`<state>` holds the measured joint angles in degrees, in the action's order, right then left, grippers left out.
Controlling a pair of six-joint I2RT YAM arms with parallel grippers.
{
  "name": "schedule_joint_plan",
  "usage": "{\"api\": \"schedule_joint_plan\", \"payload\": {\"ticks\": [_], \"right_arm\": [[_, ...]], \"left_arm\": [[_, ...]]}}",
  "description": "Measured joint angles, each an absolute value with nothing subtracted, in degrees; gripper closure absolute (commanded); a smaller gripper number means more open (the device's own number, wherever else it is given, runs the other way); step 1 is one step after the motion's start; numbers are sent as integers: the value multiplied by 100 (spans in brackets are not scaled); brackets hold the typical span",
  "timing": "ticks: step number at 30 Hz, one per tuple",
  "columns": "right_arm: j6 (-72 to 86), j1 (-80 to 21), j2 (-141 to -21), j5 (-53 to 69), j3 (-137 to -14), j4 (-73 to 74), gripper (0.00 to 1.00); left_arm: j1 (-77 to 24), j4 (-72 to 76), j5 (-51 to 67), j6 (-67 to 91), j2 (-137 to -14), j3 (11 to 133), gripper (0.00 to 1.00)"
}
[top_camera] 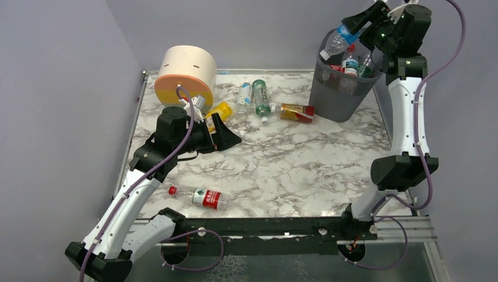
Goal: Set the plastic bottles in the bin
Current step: Place the plastic bottle in the trash bin.
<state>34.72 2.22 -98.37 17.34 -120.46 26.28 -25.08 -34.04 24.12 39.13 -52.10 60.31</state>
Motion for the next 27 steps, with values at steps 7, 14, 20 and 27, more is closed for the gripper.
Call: {"api": "schedule_joint_plan", "payload": {"ticks": [7, 14, 20, 27], "right_arm": [[4088, 952, -10444, 2187, -12090, 2316, 30], [4195, 982, -10930, 2217, -12381, 2274, 24], [4062, 987, -11074, 2176, -12554, 2366, 7], [3913, 1033, -11113, 2053, -12608, 2604, 4]], "left_arm": [[-2508, -3481, 2412, 3911, -5133, 5828, 1], [-2508, -3518, 2412, 3852, -5153, 5824, 1], [-2508, -3538, 2412, 3800, -5256, 5824, 1], [-2508, -3562, 2412, 3765, -5299, 5824, 1]]}}
